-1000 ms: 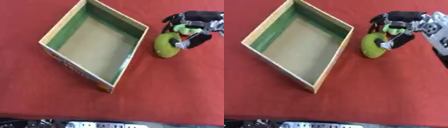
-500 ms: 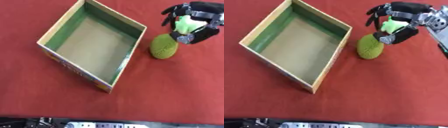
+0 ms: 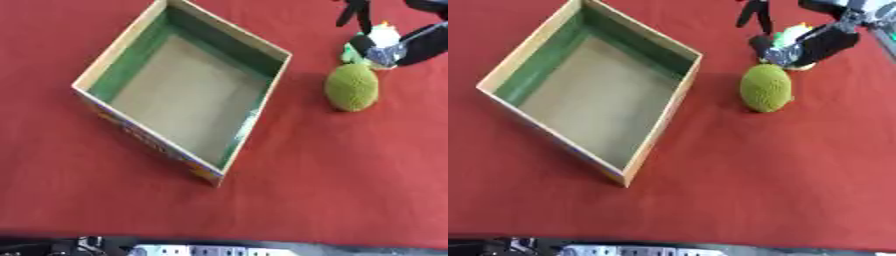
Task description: Pick up objects on the table and place them in the box.
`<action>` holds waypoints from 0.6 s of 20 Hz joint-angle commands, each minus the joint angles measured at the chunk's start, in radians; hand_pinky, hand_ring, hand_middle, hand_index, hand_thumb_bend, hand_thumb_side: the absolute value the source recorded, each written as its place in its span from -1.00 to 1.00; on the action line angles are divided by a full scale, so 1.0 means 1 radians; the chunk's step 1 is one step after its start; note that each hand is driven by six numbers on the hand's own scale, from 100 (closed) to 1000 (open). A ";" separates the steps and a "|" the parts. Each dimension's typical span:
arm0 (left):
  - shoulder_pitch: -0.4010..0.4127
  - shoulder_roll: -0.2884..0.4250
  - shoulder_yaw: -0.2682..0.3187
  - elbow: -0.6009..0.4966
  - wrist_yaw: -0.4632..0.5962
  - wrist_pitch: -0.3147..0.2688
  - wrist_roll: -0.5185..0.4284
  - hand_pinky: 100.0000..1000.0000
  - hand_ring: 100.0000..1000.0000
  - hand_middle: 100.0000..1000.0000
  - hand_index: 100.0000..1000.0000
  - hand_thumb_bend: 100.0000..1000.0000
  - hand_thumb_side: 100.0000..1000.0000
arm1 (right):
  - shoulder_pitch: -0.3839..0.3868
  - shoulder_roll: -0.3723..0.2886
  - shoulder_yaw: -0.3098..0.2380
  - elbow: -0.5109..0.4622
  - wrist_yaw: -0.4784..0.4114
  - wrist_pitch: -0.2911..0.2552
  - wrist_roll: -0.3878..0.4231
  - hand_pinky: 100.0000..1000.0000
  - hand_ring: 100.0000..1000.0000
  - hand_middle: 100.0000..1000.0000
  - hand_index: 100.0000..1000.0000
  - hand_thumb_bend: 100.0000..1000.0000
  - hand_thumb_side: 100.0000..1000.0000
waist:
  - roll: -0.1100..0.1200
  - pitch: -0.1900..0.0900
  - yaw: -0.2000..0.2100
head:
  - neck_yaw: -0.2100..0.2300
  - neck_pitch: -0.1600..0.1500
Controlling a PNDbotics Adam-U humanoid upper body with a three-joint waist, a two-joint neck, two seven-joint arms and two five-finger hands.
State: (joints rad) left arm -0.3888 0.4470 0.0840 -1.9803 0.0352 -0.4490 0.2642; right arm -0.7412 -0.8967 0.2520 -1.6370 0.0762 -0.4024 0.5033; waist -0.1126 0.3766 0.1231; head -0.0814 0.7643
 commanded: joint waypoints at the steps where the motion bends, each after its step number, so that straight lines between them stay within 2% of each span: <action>1: -0.009 0.020 0.001 -0.020 0.004 0.002 0.000 0.66 0.54 0.36 0.77 -0.87 0.36 | -0.020 -0.050 -0.016 -0.027 0.032 0.012 0.023 0.81 1.00 0.24 0.85 -1.00 -0.59 | -0.004 -0.028 0.000 | -0.006 0.006; 4: -0.011 0.020 0.001 -0.020 0.006 0.002 -0.001 0.66 0.54 0.36 0.77 -0.87 0.36 | -0.011 -0.062 -0.011 -0.020 0.147 -0.021 0.111 0.92 1.00 0.48 0.95 -1.00 -0.50 | -0.005 -0.028 0.001 | -0.009 0.006; 7: -0.011 0.021 0.000 -0.020 0.006 0.003 -0.003 0.66 0.54 0.36 0.77 -0.87 0.37 | -0.001 -0.072 -0.007 0.017 0.242 -0.083 0.163 0.97 1.00 0.56 0.99 -1.00 -0.42 | -0.005 -0.028 0.000 | -0.016 0.006; 9: -0.009 0.020 0.000 -0.020 0.006 0.004 -0.004 0.66 0.54 0.36 0.77 -0.88 0.38 | 0.005 -0.074 -0.008 0.046 0.275 -0.122 0.175 0.98 1.00 0.58 1.00 -1.00 -0.37 | -0.004 -0.027 0.000 | -0.018 0.006; 12: -0.008 0.020 0.000 -0.020 0.005 0.006 -0.006 0.66 0.54 0.36 0.77 -0.88 0.37 | 0.013 -0.076 -0.012 0.079 0.297 -0.153 0.172 1.00 1.00 0.59 1.00 -1.00 -0.32 | -0.004 -0.026 -0.001 | -0.018 0.006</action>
State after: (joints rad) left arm -0.3889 0.4470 0.0839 -1.9803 0.0354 -0.4447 0.2600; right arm -0.7198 -0.9301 0.2538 -1.5680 0.3566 -0.5131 0.6488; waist -0.1126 0.3766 0.1234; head -0.0977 0.7644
